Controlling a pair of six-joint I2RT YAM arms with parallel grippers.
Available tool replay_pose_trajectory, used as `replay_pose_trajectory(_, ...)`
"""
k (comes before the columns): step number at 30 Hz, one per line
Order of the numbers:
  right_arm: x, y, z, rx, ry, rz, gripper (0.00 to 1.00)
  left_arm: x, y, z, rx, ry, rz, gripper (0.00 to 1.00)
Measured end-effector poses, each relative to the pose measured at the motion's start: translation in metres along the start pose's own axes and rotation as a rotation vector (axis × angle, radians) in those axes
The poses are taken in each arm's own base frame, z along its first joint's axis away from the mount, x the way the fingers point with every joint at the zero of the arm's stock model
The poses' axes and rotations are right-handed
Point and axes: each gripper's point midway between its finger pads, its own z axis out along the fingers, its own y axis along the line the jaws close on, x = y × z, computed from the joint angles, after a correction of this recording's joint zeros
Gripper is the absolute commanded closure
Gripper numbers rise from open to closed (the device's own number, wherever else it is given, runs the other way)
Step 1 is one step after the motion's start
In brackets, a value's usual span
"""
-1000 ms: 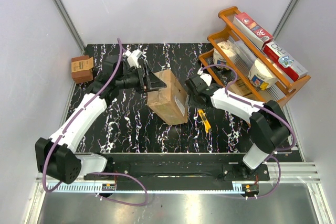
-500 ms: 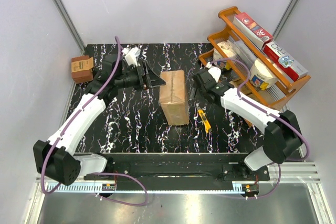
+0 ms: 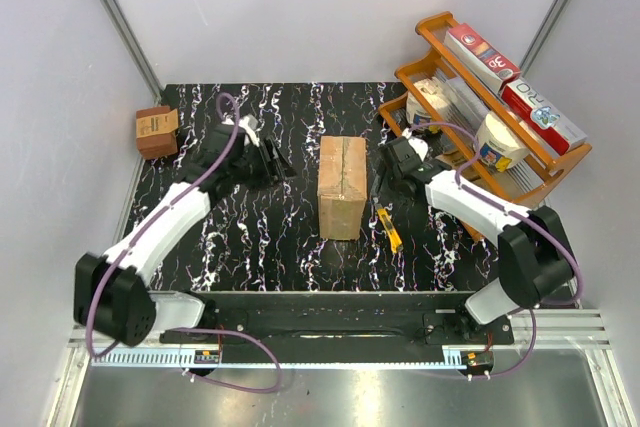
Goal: Unpack the express box
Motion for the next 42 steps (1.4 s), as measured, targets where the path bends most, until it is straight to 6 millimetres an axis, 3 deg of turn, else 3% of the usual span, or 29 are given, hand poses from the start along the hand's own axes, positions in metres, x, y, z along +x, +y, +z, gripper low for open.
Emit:
replay_pose_trajectory(6, 0.025, 0.021, 0.021, -0.094, 0.114, -0.013, 0.44, 0.067, 0.068, 0.058, -0.165, 0.243, -0.115, 0.37)
replay_pose_trajectory(8, 0.032, 0.030, 0.027, -0.135, 0.144, -0.014, 0.46, 0.080, 0.077, 0.069, -0.178, 0.294, -0.145, 0.38)
replay_pose_trajectory(11, 0.040, 0.045, 0.035, -0.191, 0.171, -0.022, 0.47, 0.084, 0.079, 0.076, -0.174, 0.312, -0.157, 0.39)
replay_pose_trajectory(17, 0.048, 0.076, 0.059, -0.236, 0.213, -0.070, 0.48, 0.065, 0.081, 0.083, -0.202, 0.285, -0.128, 0.41)
replay_pose_trajectory(24, 0.022, 0.114, 0.080, -0.280, 0.179, -0.118, 0.46, 0.056, 0.101, 0.078, -0.283, 0.262, -0.131, 0.43)
replay_pose_trajectory(30, 0.004, 0.138, 0.075, -0.326, 0.135, -0.126, 0.39, 0.059, 0.122, 0.071, -0.321, 0.264, -0.179, 0.42)
replay_pose_trajectory(36, 0.002, 0.124, 0.062, -0.253, 0.088, -0.177, 0.19, 0.037, 0.138, 0.049, -0.353, 0.196, -0.186, 0.34)
replay_pose_trajectory(38, -0.007, 0.115, 0.049, -0.223, 0.052, -0.193, 0.13, 0.029, 0.135, 0.040, -0.351, 0.167, -0.159, 0.32)
replay_pose_trajectory(40, -0.018, 0.104, 0.032, -0.201, 0.001, -0.207, 0.02, 0.020, 0.128, 0.031, -0.344, 0.144, -0.122, 0.26)
replay_pose_trajectory(42, -0.026, 0.089, 0.012, -0.182, -0.039, -0.215, 0.00, 0.009, 0.120, 0.021, -0.335, 0.107, -0.079, 0.19)
